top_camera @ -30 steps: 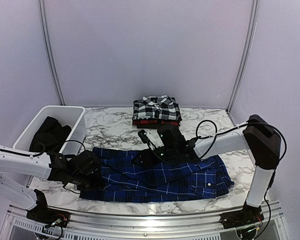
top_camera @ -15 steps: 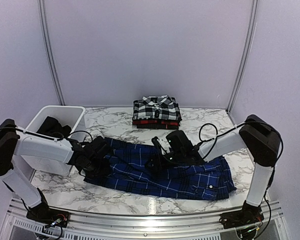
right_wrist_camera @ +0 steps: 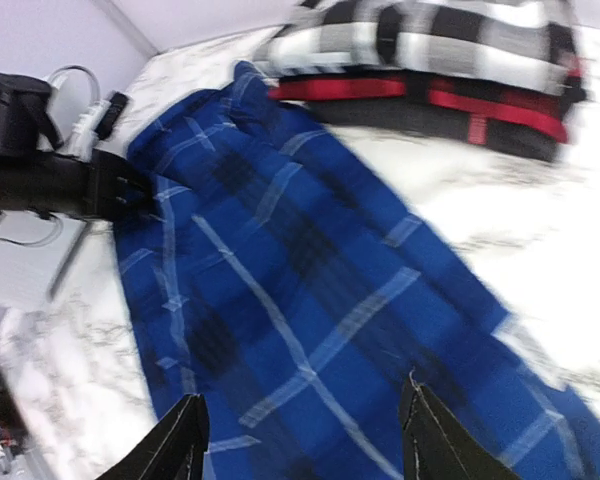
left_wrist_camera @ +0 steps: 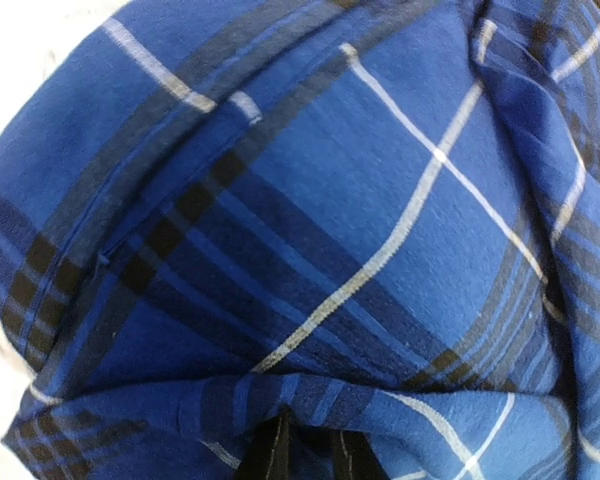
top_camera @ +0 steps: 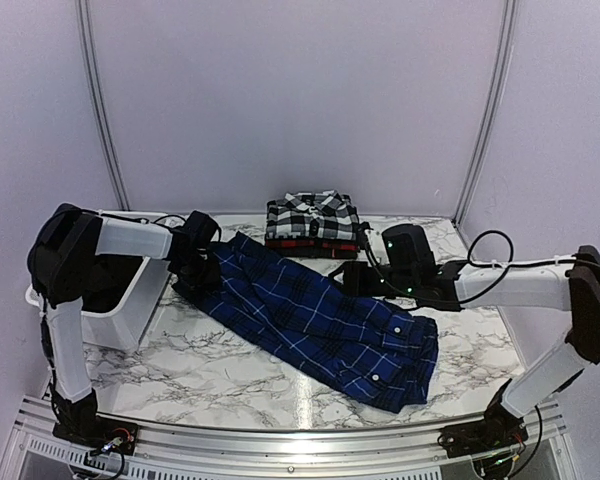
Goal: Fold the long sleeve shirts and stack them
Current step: Adjust the rectangle-folded shirt at the center of the board.
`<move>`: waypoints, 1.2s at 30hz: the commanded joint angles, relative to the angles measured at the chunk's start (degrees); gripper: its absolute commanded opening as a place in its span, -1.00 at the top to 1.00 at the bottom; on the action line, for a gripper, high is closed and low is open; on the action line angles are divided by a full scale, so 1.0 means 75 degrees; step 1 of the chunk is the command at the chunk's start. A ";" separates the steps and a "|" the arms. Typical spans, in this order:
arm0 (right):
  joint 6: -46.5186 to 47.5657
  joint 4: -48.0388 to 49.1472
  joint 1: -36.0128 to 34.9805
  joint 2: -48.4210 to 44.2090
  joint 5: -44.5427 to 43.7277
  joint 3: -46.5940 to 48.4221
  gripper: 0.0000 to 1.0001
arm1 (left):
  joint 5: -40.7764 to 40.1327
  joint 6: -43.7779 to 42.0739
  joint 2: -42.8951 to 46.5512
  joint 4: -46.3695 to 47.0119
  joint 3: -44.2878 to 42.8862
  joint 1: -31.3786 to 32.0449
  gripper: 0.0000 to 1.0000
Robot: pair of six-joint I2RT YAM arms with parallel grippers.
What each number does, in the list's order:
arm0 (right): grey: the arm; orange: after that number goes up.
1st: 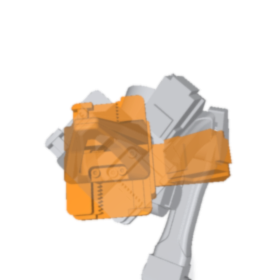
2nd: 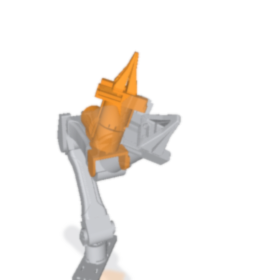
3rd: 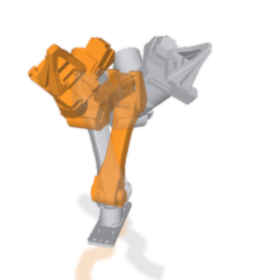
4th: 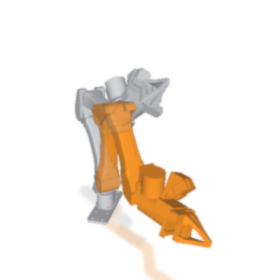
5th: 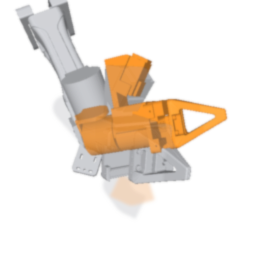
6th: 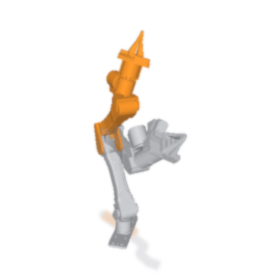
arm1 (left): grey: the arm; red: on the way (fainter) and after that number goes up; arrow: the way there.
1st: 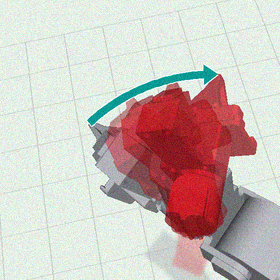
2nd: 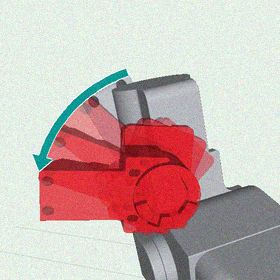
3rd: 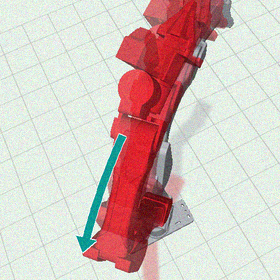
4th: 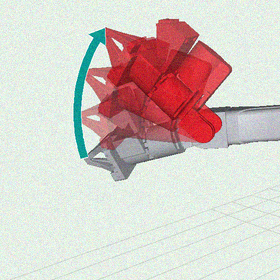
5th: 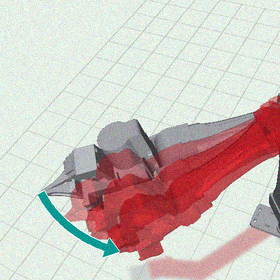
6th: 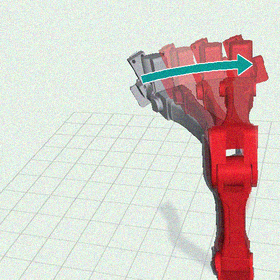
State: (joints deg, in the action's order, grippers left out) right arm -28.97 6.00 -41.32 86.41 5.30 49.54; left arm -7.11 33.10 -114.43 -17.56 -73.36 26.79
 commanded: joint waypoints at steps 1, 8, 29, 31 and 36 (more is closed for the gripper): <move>0.0669 -0.1010 0.0310 -0.0319 -0.1207 -0.0465 -0.22 | 0.0029 -0.0842 -0.1018 -0.1280 -0.0864 -0.0499 0.65; 0.0673 -0.1163 0.0398 -0.0508 -0.1202 -0.0825 -0.22 | -0.0485 -0.1335 -0.1836 -0.1994 -0.2453 -0.0817 0.62; -0.0661 -0.2185 -0.1879 -0.0051 -0.1747 -0.1868 -0.19 | -0.0451 -0.1810 -0.2548 -0.2640 -0.4079 -0.1485 0.57; -0.0971 -0.2436 -0.2236 -0.0156 -0.1749 -0.1918 -0.19 | -0.0328 -0.1851 -0.2605 -0.2702 -0.4213 -0.1487 0.56; -0.1631 -0.2684 -0.3094 -0.0503 -0.1366 -0.2139 -0.19 | -0.0073 -0.1928 -0.2660 -0.2711 -0.4263 -0.1465 0.55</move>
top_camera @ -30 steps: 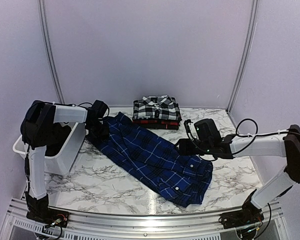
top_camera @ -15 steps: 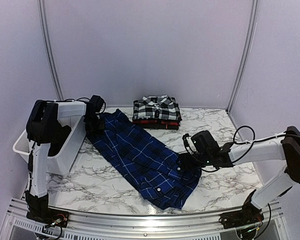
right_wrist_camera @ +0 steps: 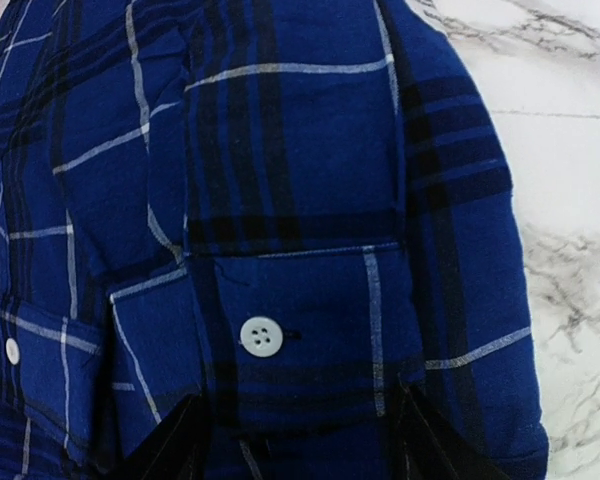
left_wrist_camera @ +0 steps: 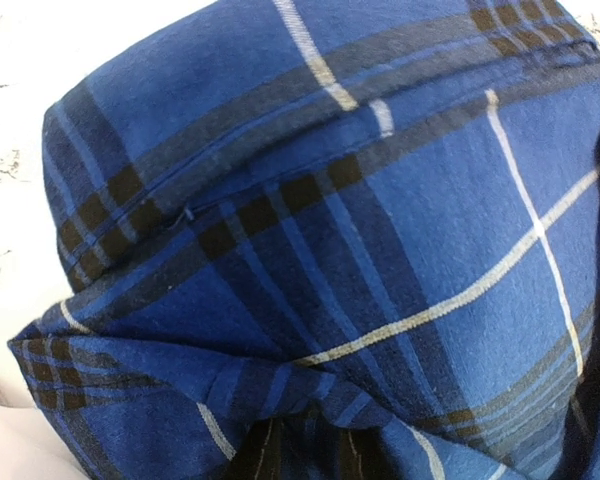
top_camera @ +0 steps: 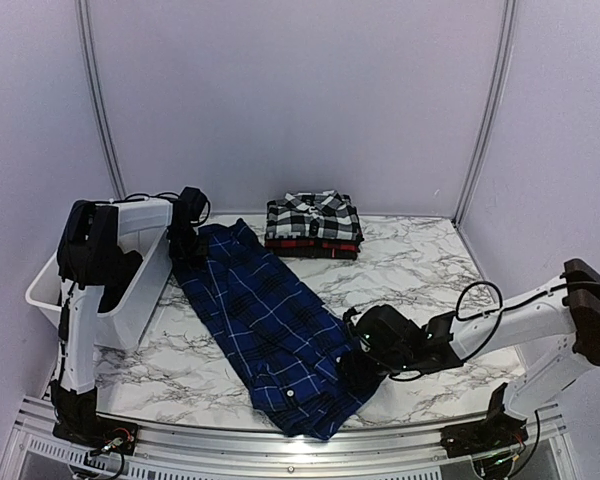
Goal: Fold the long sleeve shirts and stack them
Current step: Adjust the rectangle-folded shirt at the center of the board.
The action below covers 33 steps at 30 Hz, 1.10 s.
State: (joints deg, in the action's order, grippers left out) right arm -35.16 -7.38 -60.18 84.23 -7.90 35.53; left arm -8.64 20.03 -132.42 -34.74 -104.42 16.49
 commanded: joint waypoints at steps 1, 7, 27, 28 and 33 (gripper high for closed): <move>-0.0852 -0.0913 -0.0755 -0.0260 0.0444 -0.0257 -0.19 | 0.0164 -0.0188 -0.0231 -0.0420 -0.0102 -0.0065 0.54; -0.0454 -0.1284 -0.1174 -0.0547 0.0578 0.0293 -0.20 | -0.0050 -0.0195 0.0442 -0.0428 0.0208 0.0239 0.27; 0.1935 -0.0577 0.2799 -0.1476 0.3059 0.0182 -0.30 | -0.0857 0.2390 0.4863 -0.0381 0.3646 0.3991 0.10; 0.1991 -0.0540 0.2819 -0.1422 0.3083 0.0111 -0.28 | -0.0758 0.2639 0.5013 -0.0275 0.3879 0.4295 0.14; 0.1984 -0.0175 0.2821 -0.1183 0.3522 -0.0453 -0.06 | -0.0724 0.3934 0.5545 0.0171 0.4975 0.5566 0.30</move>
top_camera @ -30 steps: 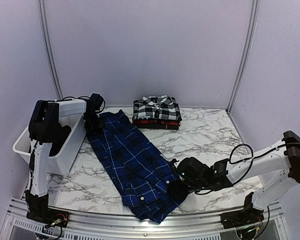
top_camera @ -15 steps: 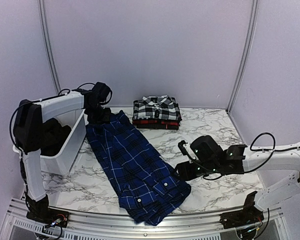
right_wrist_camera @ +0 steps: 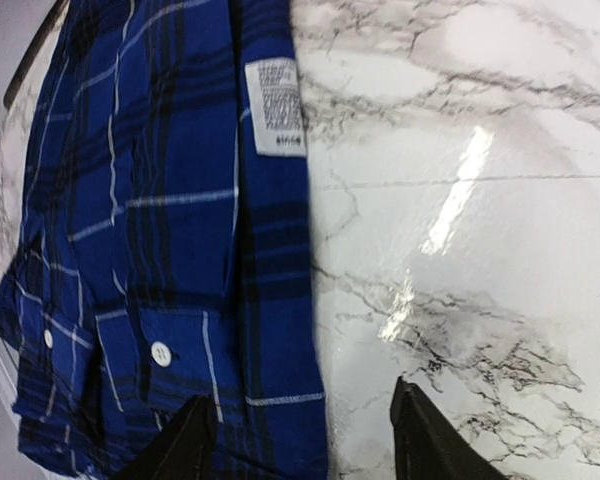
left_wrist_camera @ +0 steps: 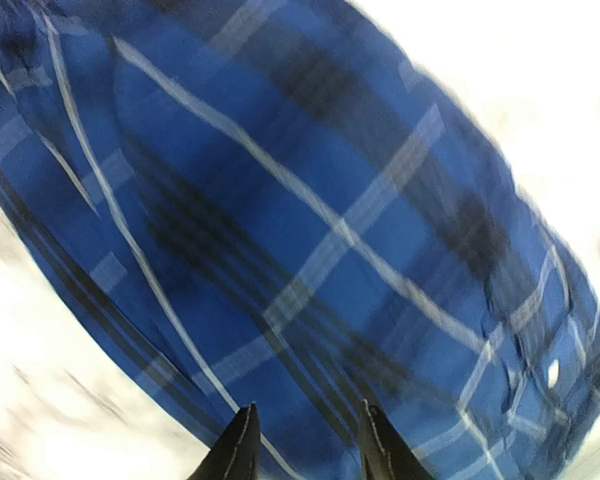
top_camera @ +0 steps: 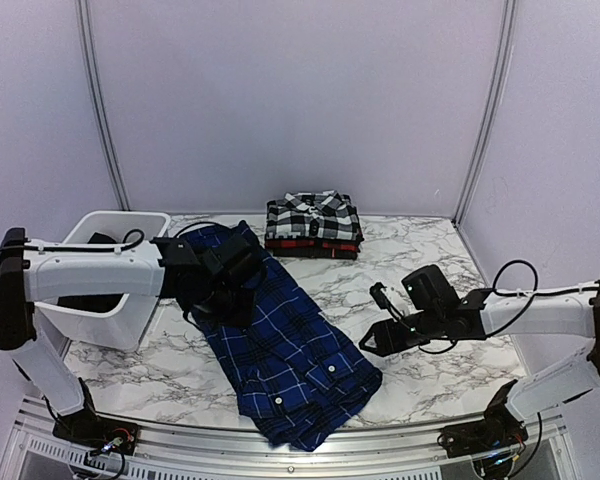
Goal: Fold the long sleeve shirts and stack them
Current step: Adjust the rectangle-folded shirt at the center of the board.
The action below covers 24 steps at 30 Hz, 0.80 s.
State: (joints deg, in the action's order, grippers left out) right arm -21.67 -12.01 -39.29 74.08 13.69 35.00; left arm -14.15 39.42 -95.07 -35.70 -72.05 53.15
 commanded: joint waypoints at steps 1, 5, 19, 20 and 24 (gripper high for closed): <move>0.0108 0.0516 0.0025 0.0176 0.0686 -0.0499 0.00 | -0.0003 0.1565 0.0704 0.0404 0.0892 0.0876 0.31; -0.0137 0.0687 0.0009 0.0063 0.0696 -0.0908 0.17 | -0.0081 0.2256 0.1111 0.0627 0.1630 0.1593 0.36; -0.1637 0.1442 -0.1876 -0.0351 0.0889 -0.1831 0.82 | -0.0256 0.4022 0.2689 0.0721 0.3987 0.2434 0.49; -0.1760 0.1391 -0.2082 -0.0449 0.0849 -0.1825 0.83 | -0.0247 0.4087 0.2729 0.0741 0.4073 0.2459 0.51; -0.1924 0.0756 -0.2366 -0.1051 0.0534 -0.1764 0.81 | -0.0108 0.4169 0.2699 0.0818 0.4240 0.2527 0.61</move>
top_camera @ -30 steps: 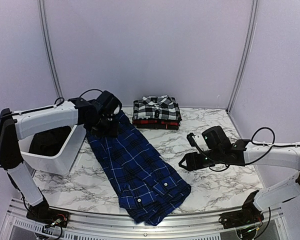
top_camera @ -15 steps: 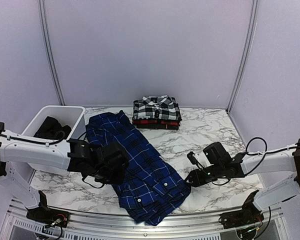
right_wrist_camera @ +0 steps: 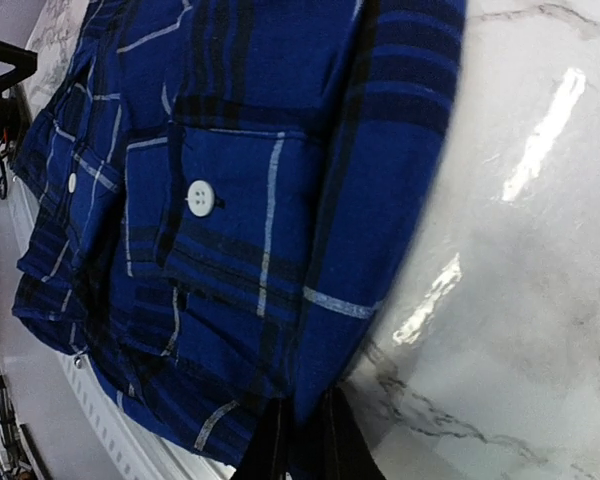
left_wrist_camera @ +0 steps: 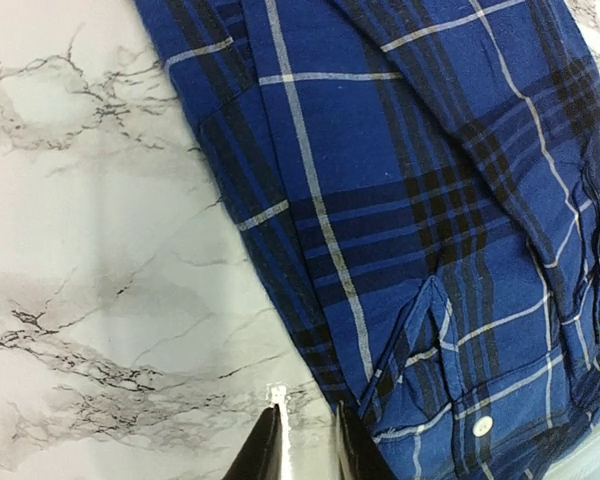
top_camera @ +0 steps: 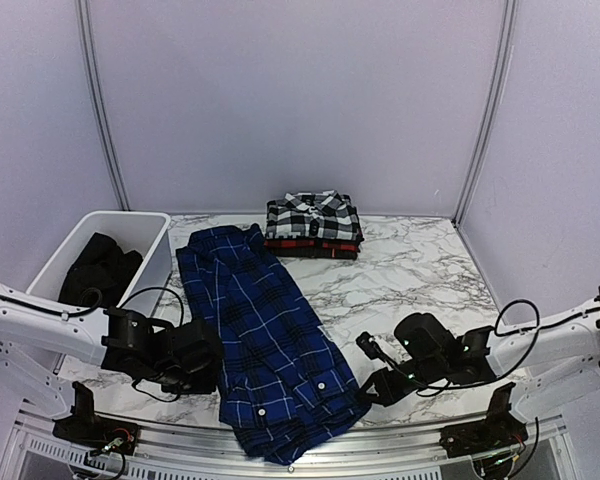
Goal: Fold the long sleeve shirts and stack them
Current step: Adjust the rectangle-folded shirt at the center of the board, then pick up the rectangle-folded shirt from the center of the board.
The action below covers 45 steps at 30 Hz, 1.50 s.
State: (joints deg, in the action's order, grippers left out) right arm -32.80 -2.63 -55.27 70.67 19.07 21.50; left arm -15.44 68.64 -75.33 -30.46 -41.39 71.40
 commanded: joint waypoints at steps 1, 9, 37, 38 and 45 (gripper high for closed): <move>-0.0409 -0.0717 -0.0231 -0.0785 -0.0367 0.0081 0.76 | 0.0118 0.0245 0.0005 0.0158 0.0119 0.0107 0.64; 0.0113 -0.1415 0.0559 -0.1099 -0.0713 0.0494 0.28 | 0.0460 -0.0004 -0.1232 0.0334 -0.0676 0.0490 0.73; 0.1101 -0.0396 0.1057 0.0111 0.0825 0.0681 -0.28 | 0.0604 0.2095 0.1055 0.1469 0.1019 0.1346 0.39; 0.1113 -0.0363 0.1063 0.0161 0.0856 0.0694 -0.29 | 0.0584 0.2283 0.1092 0.1461 0.1138 0.1410 0.38; 0.1130 -0.0202 0.1181 0.0437 0.1092 0.0762 -0.28 | 0.0274 0.3291 0.1096 0.1734 0.1710 0.1691 0.45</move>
State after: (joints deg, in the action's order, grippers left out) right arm -25.26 -5.98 -47.24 72.88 25.58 25.54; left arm -11.11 87.55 -67.61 -19.09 -30.09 83.26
